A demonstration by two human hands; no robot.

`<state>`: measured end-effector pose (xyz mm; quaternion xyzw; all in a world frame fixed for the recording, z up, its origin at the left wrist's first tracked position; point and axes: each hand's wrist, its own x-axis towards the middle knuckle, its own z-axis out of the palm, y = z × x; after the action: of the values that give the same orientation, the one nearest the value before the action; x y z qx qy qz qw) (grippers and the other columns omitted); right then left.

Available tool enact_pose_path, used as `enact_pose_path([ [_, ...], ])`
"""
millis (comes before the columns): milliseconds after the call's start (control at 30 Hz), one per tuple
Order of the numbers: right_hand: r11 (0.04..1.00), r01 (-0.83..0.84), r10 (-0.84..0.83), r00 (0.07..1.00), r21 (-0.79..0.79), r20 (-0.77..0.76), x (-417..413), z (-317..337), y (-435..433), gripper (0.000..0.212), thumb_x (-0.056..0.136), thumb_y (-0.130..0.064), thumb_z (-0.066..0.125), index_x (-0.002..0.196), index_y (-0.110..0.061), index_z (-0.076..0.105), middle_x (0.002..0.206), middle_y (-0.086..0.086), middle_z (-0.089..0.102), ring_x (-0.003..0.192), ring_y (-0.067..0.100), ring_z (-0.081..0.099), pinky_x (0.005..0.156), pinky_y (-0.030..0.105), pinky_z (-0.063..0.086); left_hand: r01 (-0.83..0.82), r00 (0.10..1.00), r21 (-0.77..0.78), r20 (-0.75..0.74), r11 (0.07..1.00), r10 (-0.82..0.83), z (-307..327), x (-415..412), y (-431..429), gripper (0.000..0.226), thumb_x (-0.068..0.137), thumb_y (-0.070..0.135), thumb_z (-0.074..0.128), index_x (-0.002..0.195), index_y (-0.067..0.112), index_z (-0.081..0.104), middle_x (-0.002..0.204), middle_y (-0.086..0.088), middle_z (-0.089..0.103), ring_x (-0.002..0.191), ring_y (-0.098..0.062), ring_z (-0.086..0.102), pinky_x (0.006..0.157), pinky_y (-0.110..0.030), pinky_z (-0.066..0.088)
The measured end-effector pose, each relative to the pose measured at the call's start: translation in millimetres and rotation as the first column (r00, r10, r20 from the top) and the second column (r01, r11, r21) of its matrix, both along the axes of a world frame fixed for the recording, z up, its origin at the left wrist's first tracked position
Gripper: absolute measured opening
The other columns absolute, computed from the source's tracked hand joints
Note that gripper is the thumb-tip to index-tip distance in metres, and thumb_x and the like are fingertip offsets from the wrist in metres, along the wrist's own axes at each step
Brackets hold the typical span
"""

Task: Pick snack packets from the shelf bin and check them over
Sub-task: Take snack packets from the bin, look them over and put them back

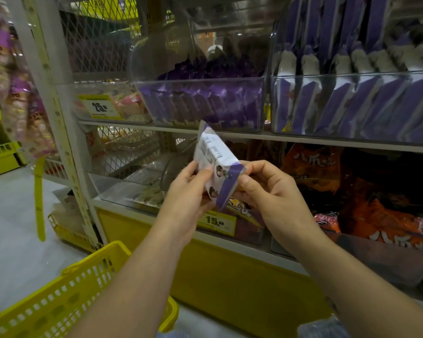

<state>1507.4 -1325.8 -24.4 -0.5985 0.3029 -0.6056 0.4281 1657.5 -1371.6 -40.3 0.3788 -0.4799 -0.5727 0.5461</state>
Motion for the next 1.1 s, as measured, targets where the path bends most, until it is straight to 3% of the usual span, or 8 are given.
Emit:
enact_pose_path([
  [100, 0.999, 0.035, -0.036, 0.997, -0.026, -0.068, -1.8, -1.5, -0.6, 0.013, 0.093, -0.003, 0.054, 0.084, -0.01, 0.06, 0.1, -0.016, 0.072, 0.094, 0.005, 0.069, 0.073, 0.018, 0.055, 0.184, 0.983, 0.049, 0.002, 0.982, -0.184, 3.8, 6.8, 1.6, 0.045, 0.094, 0.027, 0.058, 0.138, 0.027, 0.05, 0.099, 0.002, 0.074, 0.078, -0.01, 0.071, 0.063, -0.03, 0.056],
  [300, 0.997, 0.029, -0.049, 0.959, -0.075, -0.28, -1.0, -2.6, 1.4, 0.019, 0.092, -0.005, 0.058, 0.079, -0.018, 0.061, 0.111, -0.012, 0.07, 0.101, 0.008, 0.067, 0.078, 0.025, 0.056, 0.19, 0.98, 0.06, -0.065, 0.98, -0.186, 8.4, 12.3, 2.2, 0.067, 0.077, 0.01, 0.069, 0.14, 0.015, 0.046, 0.102, -0.009, 0.074, 0.076, -0.02, 0.071, 0.063, -0.033, 0.057],
  [433, 0.999, -0.018, 0.01, 0.98, -0.036, -0.201, -3.8, 0.2, 4.6, 0.007, 0.087, -0.012, 0.066, 0.084, -0.012, 0.059, 0.109, -0.005, 0.072, 0.095, 0.011, 0.069, 0.067, 0.017, 0.052, 0.134, 0.99, 0.03, -0.056, 0.991, -0.132, 9.5, 12.2, 2.5, 0.087, 0.065, 0.006, 0.075, 0.143, 0.022, 0.039, 0.112, -0.011, 0.071, 0.079, -0.025, 0.072, 0.065, -0.034, 0.056],
  [500, 1.0, 0.025, -0.023, 0.981, 0.01, -0.191, -4.5, 1.7, 3.8, 0.022, 0.082, -0.03, 0.066, 0.098, -0.018, 0.058, 0.109, -0.004, 0.07, 0.097, 0.008, 0.067, 0.069, 0.016, 0.052, 0.107, 0.994, -0.011, -0.01, 0.994, -0.107, 8.5, 9.3, 3.2, 0.097, 0.061, 0.006, 0.077, 0.145, 0.03, 0.036, 0.115, -0.012, 0.069, 0.088, -0.027, 0.072, 0.067, -0.036, 0.057],
  [633, 0.986, -0.018, 0.048, 0.983, 0.168, -0.177, -3.9, 0.1, -4.5, 0.051, 0.079, -0.045, 0.07, 0.126, -0.036, 0.05, 0.12, -0.005, 0.062, 0.102, 0.008, 0.067, 0.079, 0.034, 0.059, 0.161, 0.977, -0.146, 0.163, 0.976, -0.137, 5.0, 1.2, 8.2, 0.087, 0.071, 0.008, 0.072, 0.141, 0.045, 0.036, 0.114, -0.002, 0.071, 0.1, -0.023, 0.071, 0.073, -0.04, 0.059],
  [800, 0.971, -0.147, 0.163, 0.984, 0.19, -0.071, -6.7, -2.5, -8.1, 0.044, 0.082, -0.037, 0.061, 0.126, -0.033, 0.054, 0.119, -0.002, 0.067, 0.105, 0.019, 0.068, 0.084, 0.039, 0.058, 0.169, 0.964, -0.187, 0.236, 0.968, -0.123, 3.2, 0.0, 7.8, 0.075, 0.075, 0.017, 0.068, 0.138, 0.047, 0.04, 0.106, 0.004, 0.074, 0.097, -0.02, 0.072, 0.079, -0.046, 0.06],
  [933, 0.967, -0.185, 0.204, 0.975, 0.177, -0.093, -9.1, -5.1, -9.5, 0.038, 0.09, -0.035, 0.059, 0.128, -0.032, 0.053, 0.122, -0.001, 0.066, 0.107, 0.026, 0.067, 0.09, 0.054, 0.053, 0.136, 0.976, -0.22, 0.199, 0.966, -0.092, 2.8, 2.7, 5.9, 0.049, 0.08, 0.022, 0.062, 0.122, 0.043, 0.049, 0.099, 0.0, 0.076, 0.091, -0.021, 0.073, 0.073, -0.035, 0.059],
  [1100, 0.956, -0.236, 0.259, 0.958, 0.174, -0.123, -13.8, -4.5, -8.5, 0.042, 0.088, -0.032, 0.057, 0.13, -0.032, 0.054, 0.123, -0.001, 0.066, 0.11, 0.02, 0.065, 0.085, 0.033, 0.055, 0.114, 0.989, -0.17, 0.113, 0.979, -0.096, 3.8, 7.0, 6.6, 0.036, 0.078, 0.03, 0.061, 0.113, 0.025, 0.059, 0.089, -0.005, 0.077, 0.078, -0.023, 0.074, 0.066, -0.031, 0.058],
])
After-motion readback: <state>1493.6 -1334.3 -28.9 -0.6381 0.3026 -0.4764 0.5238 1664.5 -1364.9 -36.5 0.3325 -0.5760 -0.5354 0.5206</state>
